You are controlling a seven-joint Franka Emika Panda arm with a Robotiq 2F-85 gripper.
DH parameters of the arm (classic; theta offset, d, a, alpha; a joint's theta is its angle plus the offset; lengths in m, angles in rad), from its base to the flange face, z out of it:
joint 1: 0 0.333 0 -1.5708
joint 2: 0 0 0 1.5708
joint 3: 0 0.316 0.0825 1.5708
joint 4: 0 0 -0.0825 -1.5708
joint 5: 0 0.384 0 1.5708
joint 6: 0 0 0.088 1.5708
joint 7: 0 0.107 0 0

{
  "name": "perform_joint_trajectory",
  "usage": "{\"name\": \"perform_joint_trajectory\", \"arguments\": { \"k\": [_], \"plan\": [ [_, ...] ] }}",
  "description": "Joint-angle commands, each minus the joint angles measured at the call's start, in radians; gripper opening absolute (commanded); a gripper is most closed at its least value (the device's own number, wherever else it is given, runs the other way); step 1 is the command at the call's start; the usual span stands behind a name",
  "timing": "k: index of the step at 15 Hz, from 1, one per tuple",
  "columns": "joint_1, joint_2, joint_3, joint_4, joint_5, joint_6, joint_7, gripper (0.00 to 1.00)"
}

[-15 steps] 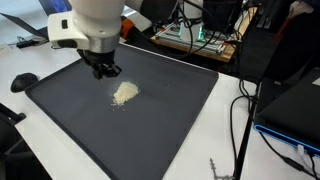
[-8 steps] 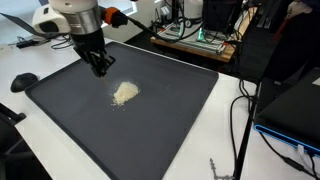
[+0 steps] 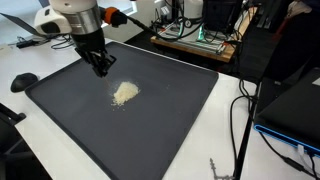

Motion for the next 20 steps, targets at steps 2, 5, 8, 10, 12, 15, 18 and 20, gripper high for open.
{"name": "perform_joint_trajectory", "arguments": {
  "k": [2, 5, 8, 10, 12, 15, 18, 20],
  "plan": [
    [-0.098, 0.03, 0.03, 0.063, 0.184, -0.043, -0.248, 0.04],
    [-0.173, 0.059, 0.046, 0.104, 0.301, -0.063, -0.401, 0.04],
    [-0.249, 0.103, 0.074, 0.16, 0.41, -0.118, -0.559, 0.04],
    [-0.292, 0.14, 0.089, 0.204, 0.474, -0.17, -0.632, 0.04],
    [-0.322, 0.183, 0.096, 0.259, 0.528, -0.236, -0.677, 0.04],
    [-0.351, 0.254, 0.093, 0.344, 0.587, -0.33, -0.698, 0.04],
    [-0.373, 0.329, 0.092, 0.429, 0.636, -0.403, -0.679, 0.04],
    [-0.386, 0.377, 0.095, 0.482, 0.667, -0.431, -0.661, 0.04]
  ]
}}
